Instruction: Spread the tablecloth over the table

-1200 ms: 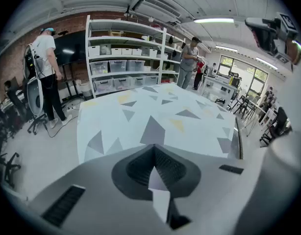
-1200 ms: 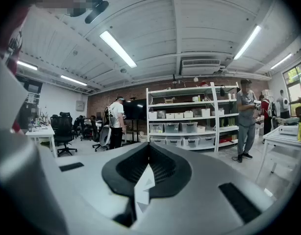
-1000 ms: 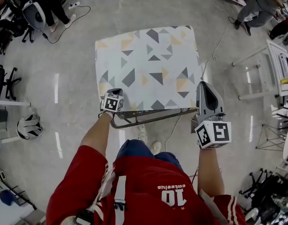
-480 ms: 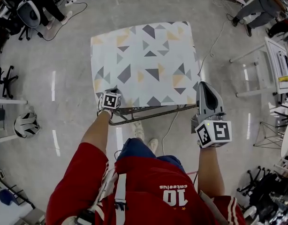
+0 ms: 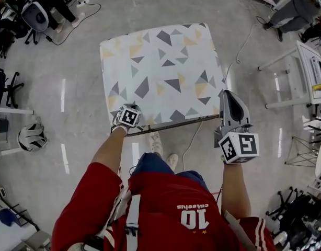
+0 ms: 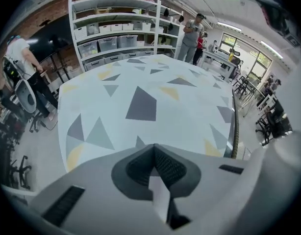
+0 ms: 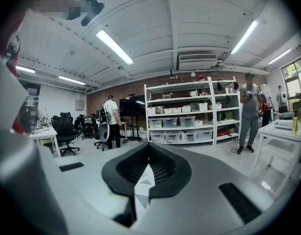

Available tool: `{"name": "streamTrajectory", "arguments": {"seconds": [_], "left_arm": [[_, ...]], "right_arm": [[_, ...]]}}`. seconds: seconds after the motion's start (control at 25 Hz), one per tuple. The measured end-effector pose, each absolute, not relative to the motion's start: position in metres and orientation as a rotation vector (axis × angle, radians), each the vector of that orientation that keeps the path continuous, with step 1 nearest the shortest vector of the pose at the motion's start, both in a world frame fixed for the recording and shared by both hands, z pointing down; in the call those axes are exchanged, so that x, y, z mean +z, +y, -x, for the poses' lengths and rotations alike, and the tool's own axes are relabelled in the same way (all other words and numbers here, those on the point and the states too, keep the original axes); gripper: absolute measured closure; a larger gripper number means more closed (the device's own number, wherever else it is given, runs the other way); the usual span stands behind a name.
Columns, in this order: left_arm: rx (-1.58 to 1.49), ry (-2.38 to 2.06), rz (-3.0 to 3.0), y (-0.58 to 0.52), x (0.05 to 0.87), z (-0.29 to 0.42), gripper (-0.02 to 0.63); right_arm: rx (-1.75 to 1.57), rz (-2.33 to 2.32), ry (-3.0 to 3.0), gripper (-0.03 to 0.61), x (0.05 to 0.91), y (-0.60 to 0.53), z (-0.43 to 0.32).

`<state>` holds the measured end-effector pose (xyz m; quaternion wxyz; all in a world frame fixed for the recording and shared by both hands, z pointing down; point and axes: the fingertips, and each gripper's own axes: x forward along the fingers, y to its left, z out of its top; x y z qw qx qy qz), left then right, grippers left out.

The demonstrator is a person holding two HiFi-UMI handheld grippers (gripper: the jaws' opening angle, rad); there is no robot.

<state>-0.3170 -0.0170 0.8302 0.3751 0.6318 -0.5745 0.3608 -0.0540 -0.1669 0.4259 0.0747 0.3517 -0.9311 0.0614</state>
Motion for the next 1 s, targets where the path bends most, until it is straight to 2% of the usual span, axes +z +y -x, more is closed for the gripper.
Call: {"name": "streamTrajectory", "arguments": {"seconds": [0.4, 1.0], "left_arm": [[1.009, -1.353, -1.714, 0.042, 0.844, 0.234, 0.607], [1.052, -1.299, -1.730, 0.058, 0.845, 0.211, 0.607]], "right_arm": [[0.173, -1.060, -2.816, 0.565, 0.428, -0.122, 0.008], [0.161, -1.087, -2.816, 0.565, 0.420, -0.111, -0.008]]}}
